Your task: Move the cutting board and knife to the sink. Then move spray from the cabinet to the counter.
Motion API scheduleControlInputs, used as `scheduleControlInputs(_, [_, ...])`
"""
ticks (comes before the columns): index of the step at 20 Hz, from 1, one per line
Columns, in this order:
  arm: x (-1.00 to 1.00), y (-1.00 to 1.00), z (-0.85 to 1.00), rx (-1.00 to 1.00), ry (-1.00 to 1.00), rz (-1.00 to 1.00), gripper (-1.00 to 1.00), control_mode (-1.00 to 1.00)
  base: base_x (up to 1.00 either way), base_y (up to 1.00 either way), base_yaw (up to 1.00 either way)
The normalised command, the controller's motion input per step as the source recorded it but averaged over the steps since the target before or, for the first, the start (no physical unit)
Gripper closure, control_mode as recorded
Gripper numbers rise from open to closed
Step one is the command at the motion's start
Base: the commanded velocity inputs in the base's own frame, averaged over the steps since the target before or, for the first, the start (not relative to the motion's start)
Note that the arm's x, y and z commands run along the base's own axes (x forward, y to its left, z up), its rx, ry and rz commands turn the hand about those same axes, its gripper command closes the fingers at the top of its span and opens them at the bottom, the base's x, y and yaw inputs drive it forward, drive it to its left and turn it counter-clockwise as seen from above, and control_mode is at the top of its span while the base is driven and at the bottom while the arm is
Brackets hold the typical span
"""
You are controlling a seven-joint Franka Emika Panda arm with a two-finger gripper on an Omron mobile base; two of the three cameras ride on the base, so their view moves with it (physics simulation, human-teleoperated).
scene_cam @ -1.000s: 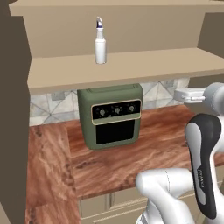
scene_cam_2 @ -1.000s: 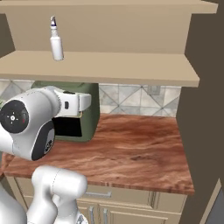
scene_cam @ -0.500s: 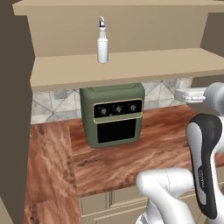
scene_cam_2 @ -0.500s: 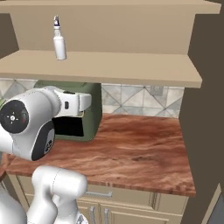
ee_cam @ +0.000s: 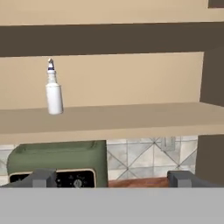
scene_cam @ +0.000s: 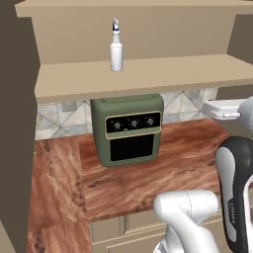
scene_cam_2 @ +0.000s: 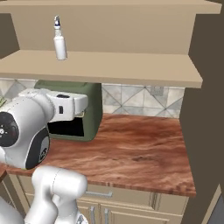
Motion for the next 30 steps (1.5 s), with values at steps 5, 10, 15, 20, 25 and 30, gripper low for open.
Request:
scheduleControlInputs(5, [-0.44, 0.11, 0.68, 0.00, -0.10, 0.00, -1.00, -1.00, 0.00, 0.00, 0.00])
scheduleControlInputs(10, [-0.19, 0.10, 0.77, 0.00, 0.00, 0.00, -1.00, -1.00, 0.00, 0.00, 0.00])
scheduleControlInputs(15, [0.00, 0.27, 0.43, 0.00, 0.00, 0.00, -1.00, -1.00, 0.00, 0.00, 0.00])
scheduleControlInputs(20, [0.00, 0.34, 0.06, 0.00, 0.02, 0.02, -1.00, -1.00, 0.00, 0.00, 0.00])
scheduleControlInputs(25, [0.00, 0.36, 0.00, -0.01, -0.03, 0.02, -1.00, -1.00, 0.00, 0.00, 0.00])
scheduleControlInputs(30, [0.03, 0.29, 0.00, -0.01, -0.10, 0.00, -1.00, -1.00, 0.00, 0.00, 0.00])
